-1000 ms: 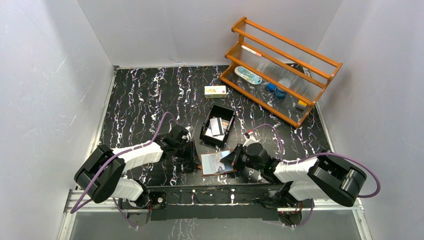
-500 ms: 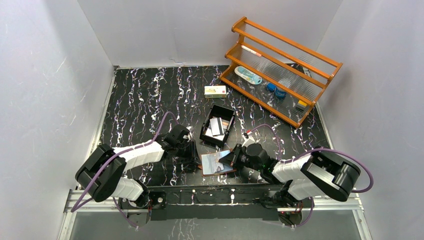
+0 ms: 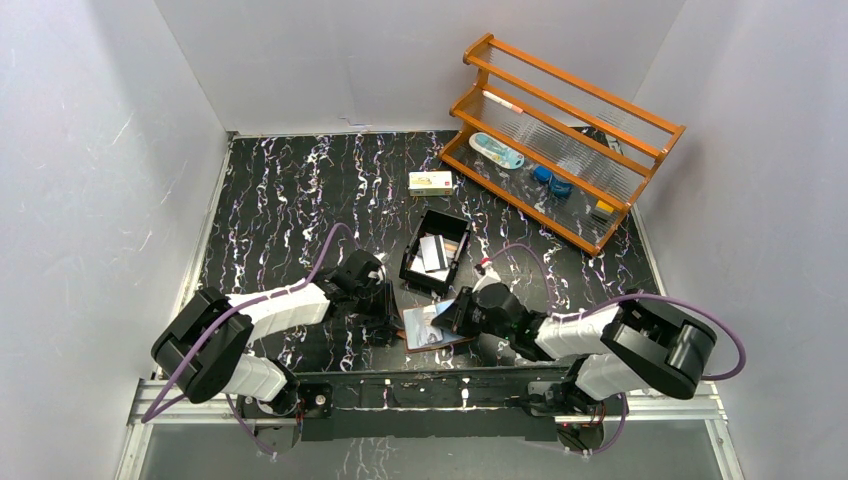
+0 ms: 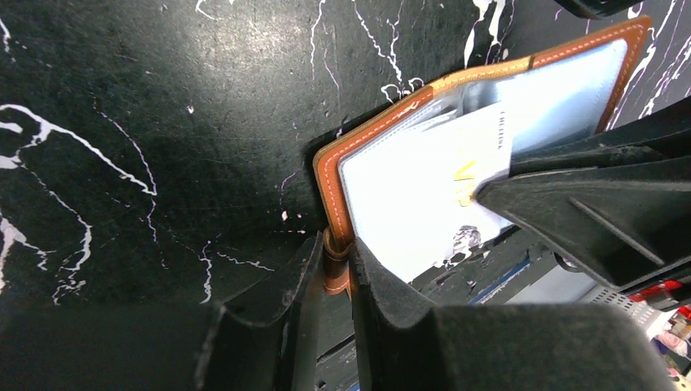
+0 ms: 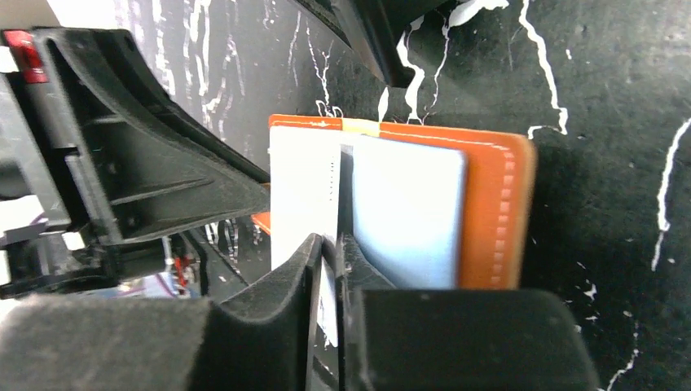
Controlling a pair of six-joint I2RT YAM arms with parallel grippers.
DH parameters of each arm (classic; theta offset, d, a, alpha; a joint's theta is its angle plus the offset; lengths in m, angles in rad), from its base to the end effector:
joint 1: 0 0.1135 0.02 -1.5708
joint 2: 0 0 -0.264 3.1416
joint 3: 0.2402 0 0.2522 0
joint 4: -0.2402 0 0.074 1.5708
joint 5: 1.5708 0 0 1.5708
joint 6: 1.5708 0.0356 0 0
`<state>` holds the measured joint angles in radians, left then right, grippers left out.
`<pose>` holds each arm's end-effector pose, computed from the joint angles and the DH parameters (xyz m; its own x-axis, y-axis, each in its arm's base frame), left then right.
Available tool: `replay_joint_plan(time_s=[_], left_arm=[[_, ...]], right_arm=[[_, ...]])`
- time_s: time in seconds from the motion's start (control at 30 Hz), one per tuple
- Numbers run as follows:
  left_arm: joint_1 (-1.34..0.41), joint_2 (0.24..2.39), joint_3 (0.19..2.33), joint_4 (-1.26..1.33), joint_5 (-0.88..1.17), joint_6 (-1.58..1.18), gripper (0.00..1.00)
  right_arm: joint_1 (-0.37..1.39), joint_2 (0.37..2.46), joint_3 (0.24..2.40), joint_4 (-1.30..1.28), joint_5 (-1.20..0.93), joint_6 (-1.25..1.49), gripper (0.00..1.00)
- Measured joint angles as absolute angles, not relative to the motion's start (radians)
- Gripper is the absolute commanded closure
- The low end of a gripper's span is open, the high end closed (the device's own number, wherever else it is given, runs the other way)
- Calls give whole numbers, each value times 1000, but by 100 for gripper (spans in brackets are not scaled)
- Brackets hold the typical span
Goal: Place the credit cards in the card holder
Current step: Insert the credit card into the card holder.
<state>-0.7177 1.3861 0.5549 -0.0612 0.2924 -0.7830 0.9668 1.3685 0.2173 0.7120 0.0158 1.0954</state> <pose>0.1807 -0.1713 0.1483 -0.9561 -0.0620 -0.2865 0.1292 0.7882 -0.6018 0.1258 0.1814 0.1262 -0.8350 0.3552 -0.4202 -0.1582 0.5765 0.8017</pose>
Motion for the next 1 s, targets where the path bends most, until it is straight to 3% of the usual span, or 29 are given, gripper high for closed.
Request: replay_joint_plan(time_s=[0.1, 0.4, 0.67, 1.0], left_arm=[[-722, 1386, 555, -60, 292, -785, 82], [-736, 1386, 555, -58, 292, -788, 82], [-736, 1390, 555, -54, 294, -795, 81], [-736, 1398, 555, -42, 302, -801, 80]], right_arm=[[987, 1354, 277, 573, 44, 1078, 62], [1000, 1217, 361, 274, 118, 1012, 51], [1012, 1332, 426, 271, 94, 968, 51], [1051, 1378, 450, 302, 70, 935, 60]])
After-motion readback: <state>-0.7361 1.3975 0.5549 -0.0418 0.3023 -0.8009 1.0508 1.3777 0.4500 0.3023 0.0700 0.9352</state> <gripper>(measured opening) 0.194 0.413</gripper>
